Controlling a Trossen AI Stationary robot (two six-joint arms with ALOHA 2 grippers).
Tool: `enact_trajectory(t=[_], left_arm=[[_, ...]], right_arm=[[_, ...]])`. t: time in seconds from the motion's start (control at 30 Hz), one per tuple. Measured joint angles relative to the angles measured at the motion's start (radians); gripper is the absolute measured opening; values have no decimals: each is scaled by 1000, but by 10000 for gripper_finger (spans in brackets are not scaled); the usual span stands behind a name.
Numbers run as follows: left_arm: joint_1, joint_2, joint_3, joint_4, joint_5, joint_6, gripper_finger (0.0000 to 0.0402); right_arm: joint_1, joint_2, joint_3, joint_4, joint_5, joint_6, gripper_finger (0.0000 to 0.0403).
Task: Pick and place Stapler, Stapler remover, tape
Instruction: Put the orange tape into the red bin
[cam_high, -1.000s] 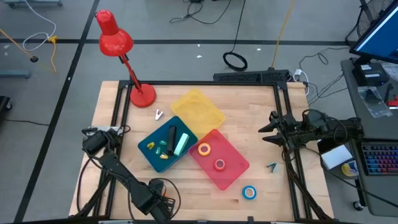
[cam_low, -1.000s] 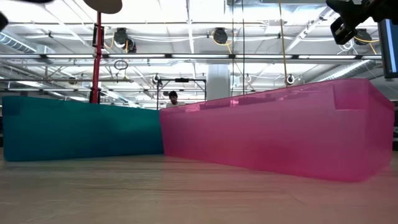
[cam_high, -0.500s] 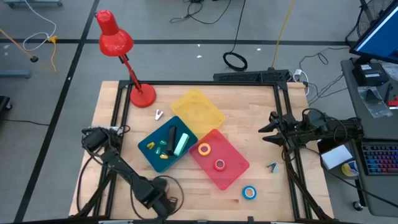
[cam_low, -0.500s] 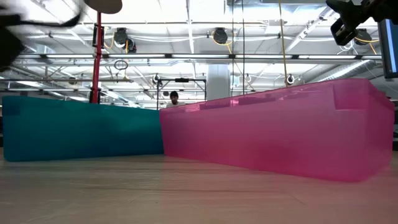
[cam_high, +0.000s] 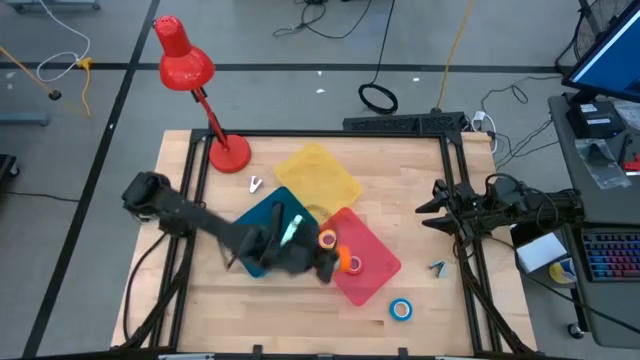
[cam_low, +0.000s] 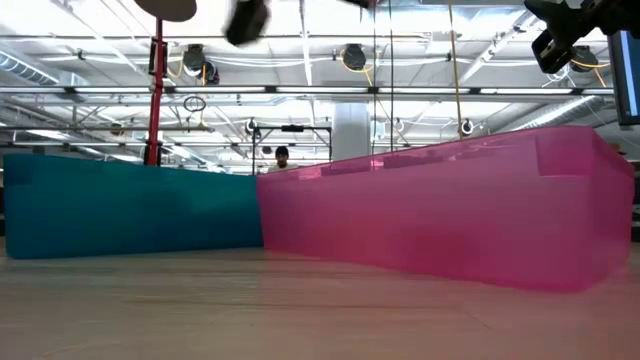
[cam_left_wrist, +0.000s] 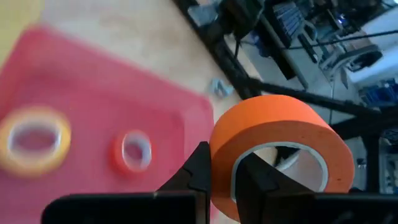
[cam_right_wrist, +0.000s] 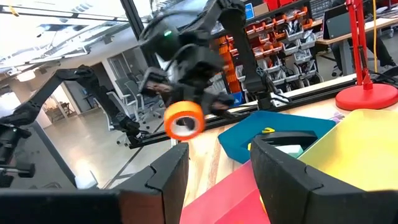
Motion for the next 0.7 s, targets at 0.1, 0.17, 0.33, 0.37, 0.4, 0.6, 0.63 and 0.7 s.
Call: enact_trajectory(t=[0.1, 0.17, 0.33, 0.37, 0.4, 0.6, 0.63, 0.7], left_arm=[[116, 14, 1, 49, 86, 114, 34], [185, 34, 16, 20, 135, 141, 34], [301, 151, 161, -130, 230, 235, 34], [318, 184, 209, -160, 249, 253, 34], [331, 219, 260, -188, 271, 268, 34], [364, 412, 532, -557, 364, 324, 34], [363, 427, 567, -617, 365, 326, 34], [359, 453, 614, -690, 365, 335, 34]], right_arm=[[0, 0, 0, -2, 0, 0, 167], [0, 0, 0, -3, 0, 0, 167], [0, 0, 0, -9, 6, -2, 167], [0, 0, 0, -6, 8, -1, 167], [0, 0, 0, -7, 8, -1, 167], [0, 0, 0, -15, 6, 1, 167], [0, 0, 0, -14, 6, 0, 167], [0, 0, 0, -16, 6, -1, 167]])
